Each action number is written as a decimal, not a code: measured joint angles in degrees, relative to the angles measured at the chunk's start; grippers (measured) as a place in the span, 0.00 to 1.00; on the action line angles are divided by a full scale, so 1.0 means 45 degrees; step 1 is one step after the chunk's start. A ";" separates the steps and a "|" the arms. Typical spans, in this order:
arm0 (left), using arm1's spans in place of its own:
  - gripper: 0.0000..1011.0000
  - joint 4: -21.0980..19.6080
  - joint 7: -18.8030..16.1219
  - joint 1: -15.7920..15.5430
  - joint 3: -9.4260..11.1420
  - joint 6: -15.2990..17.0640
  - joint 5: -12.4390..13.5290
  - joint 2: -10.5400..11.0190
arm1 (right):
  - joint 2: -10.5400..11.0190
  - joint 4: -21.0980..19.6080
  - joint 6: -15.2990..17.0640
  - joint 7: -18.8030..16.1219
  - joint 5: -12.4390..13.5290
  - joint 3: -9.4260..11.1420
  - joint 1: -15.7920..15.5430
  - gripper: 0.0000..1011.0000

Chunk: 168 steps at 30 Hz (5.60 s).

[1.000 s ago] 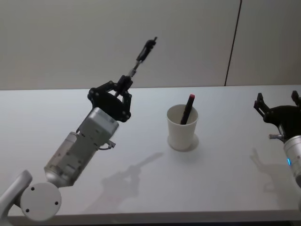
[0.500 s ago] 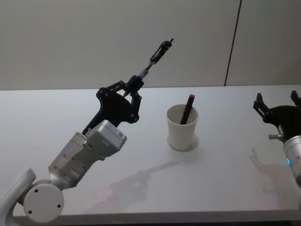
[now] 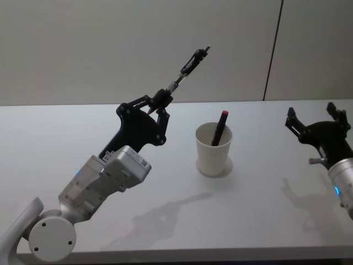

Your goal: Place the pen into the pen holder.

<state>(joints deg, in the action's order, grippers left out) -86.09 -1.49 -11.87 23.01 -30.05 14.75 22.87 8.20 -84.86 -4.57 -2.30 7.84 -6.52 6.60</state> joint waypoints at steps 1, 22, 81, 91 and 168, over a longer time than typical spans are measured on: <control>0.13 0.0002 0.0001 -0.0001 0.0001 -0.0011 0.0010 -0.0002 | 0.0000 0.0000 0.0000 0.0000 0.0000 0.0000 0.0000 0.99; 0.13 0.0033 0.0021 -0.0022 0.0002 -0.0147 0.0125 -0.0021 | 0.0255 -0.0504 0.0140 -0.3884 0.1759 -0.0061 -0.0037 0.99; 0.13 0.0034 0.0019 -0.0022 0.0001 -0.0168 0.0141 -0.0021 | -0.0346 0.2828 0.3198 -1.1914 0.8309 -0.0660 0.3754 0.99; 0.13 0.0034 0.0019 -0.0022 0.0001 -0.0168 0.0141 -0.0020 | -0.0572 0.2950 0.3291 -1.1501 0.8231 -0.1055 0.3993 0.99; 0.30 0.0033 0.0020 -0.0020 0.0000 -0.0170 0.0142 -0.0020 | -0.1090 0.3383 0.2460 -0.9811 0.8409 -0.2236 0.4798 0.13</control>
<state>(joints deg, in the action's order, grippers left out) -85.95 -1.40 -11.96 23.01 -30.82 15.39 22.78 3.29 -69.64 6.51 -46.45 45.67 -16.58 28.20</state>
